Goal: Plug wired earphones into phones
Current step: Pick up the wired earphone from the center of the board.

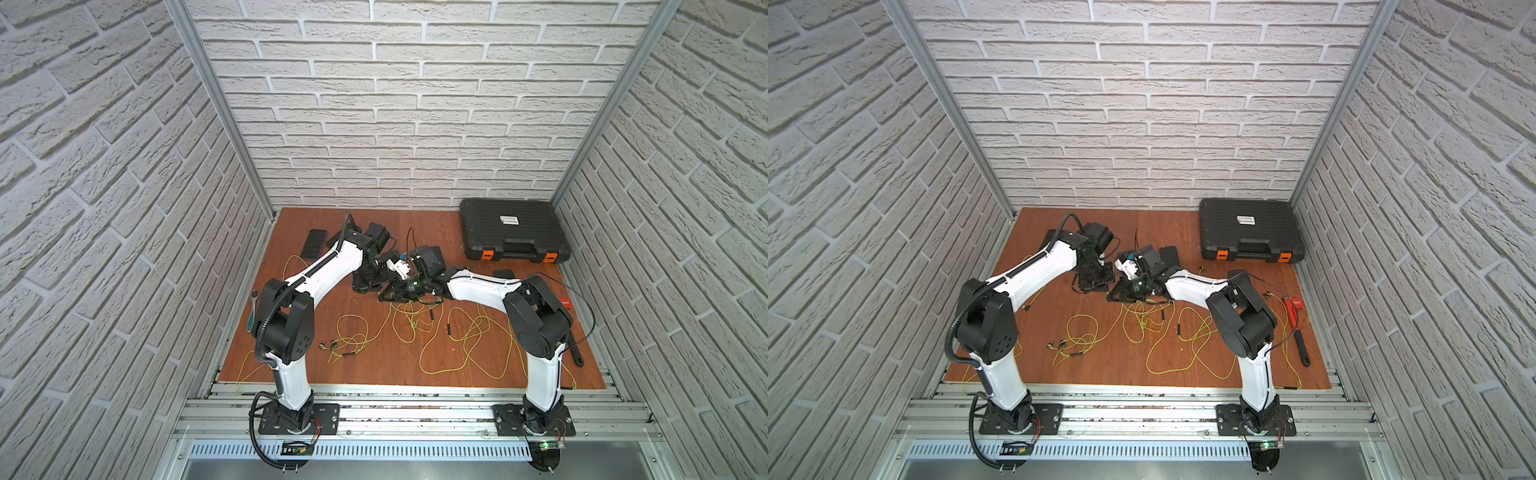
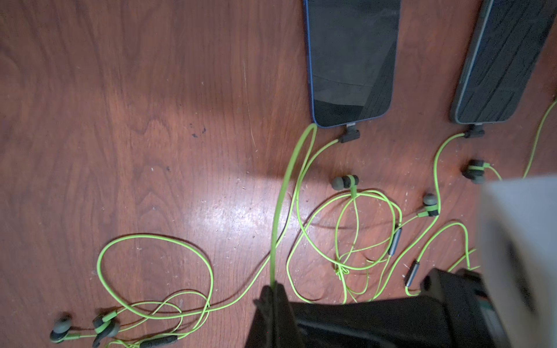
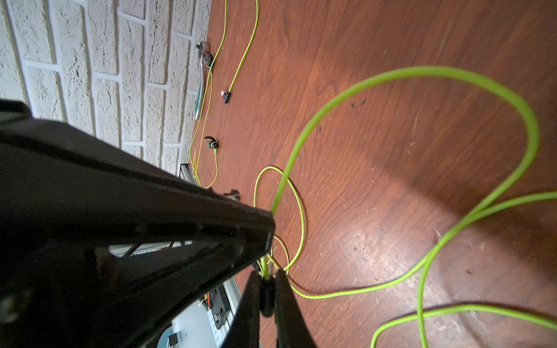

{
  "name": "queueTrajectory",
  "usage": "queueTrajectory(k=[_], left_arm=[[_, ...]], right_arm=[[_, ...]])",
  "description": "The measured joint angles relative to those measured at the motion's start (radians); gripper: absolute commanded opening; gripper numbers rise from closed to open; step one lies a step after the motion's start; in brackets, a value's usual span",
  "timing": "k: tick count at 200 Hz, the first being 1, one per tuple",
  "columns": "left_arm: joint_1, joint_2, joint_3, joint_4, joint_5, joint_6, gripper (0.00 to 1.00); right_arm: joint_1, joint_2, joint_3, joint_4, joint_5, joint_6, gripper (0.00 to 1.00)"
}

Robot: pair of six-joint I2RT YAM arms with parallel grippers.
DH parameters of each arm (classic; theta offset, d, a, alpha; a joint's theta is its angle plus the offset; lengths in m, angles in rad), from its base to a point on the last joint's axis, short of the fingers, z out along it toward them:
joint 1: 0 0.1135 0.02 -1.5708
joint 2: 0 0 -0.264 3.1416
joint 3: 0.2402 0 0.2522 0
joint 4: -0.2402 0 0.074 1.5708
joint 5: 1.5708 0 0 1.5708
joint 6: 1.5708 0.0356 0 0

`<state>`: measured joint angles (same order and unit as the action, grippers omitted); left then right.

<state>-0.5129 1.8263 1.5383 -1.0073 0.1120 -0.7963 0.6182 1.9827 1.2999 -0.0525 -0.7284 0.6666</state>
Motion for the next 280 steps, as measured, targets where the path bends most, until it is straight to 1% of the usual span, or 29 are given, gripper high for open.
queueTrajectory(k=[39,125,169,191,212,254,280], left_arm=[[0.000,0.000,0.006,-0.014,-0.008,0.008,0.00],[0.000,0.010,0.008,-0.014,-0.018,0.011,0.00],[0.000,0.011,0.008,-0.014,-0.017,0.011,0.00],[0.000,0.011,0.008,-0.014,-0.017,0.011,0.00],[-0.001,0.011,0.008,-0.014,-0.017,0.011,0.00],[-0.001,0.011,0.008,-0.014,-0.017,0.011,0.00],[-0.001,0.011,0.008,-0.014,-0.017,0.011,0.00]], right_arm=[[0.000,0.019,0.000,0.001,-0.003,0.000,0.18],[0.004,0.019,0.000,0.003,-0.003,0.000,0.14],[0.006,0.019,0.000,0.009,-0.003,0.004,0.18],[0.006,0.022,0.000,0.015,-0.002,0.007,0.19],[0.006,0.023,0.000,0.016,-0.002,0.009,0.16],[0.010,0.024,0.000,0.021,-0.002,0.012,0.17],[0.012,0.024,0.000,0.027,-0.003,0.018,0.14]])
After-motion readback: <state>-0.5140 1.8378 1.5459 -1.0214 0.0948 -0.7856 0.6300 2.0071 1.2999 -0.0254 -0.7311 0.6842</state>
